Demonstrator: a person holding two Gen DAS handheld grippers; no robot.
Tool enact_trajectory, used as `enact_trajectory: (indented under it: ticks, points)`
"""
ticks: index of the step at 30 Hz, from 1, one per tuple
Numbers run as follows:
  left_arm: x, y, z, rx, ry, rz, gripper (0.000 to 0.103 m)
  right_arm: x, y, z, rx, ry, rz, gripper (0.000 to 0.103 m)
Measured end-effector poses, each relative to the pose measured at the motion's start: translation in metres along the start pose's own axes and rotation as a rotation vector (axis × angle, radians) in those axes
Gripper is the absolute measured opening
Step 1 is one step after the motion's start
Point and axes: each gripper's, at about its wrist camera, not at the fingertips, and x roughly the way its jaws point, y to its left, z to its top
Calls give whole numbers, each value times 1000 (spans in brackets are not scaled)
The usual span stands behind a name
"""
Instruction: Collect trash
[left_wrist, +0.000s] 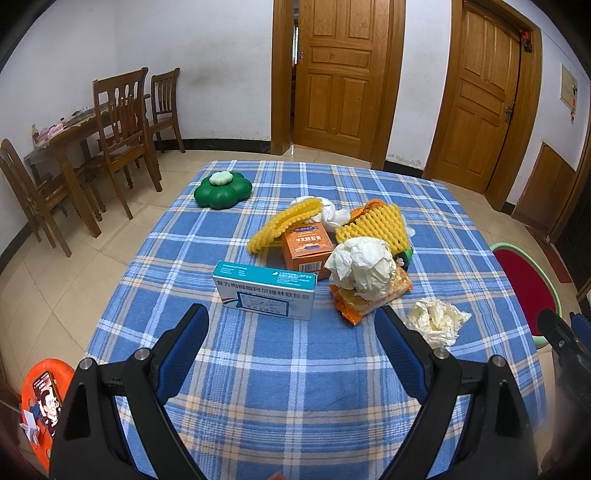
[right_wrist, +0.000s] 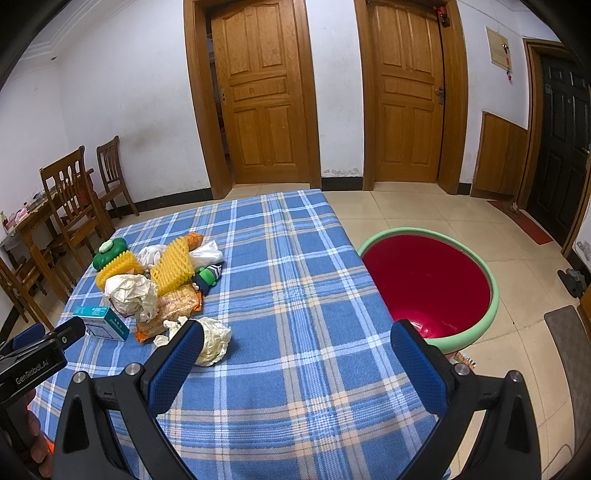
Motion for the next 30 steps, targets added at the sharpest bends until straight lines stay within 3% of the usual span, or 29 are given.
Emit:
enact_trajectory:
  ticks: [13,22,30]
  points:
    - [4,9,1,-11,13,11,91,6,4,-3,-4,8,23,103]
    - [26,26,3,-26,33,45,91,20,17,-6,-35,20,43,103]
    - [56,38,2,-19,60,25,91,40,33,-11,-57,78,97,103]
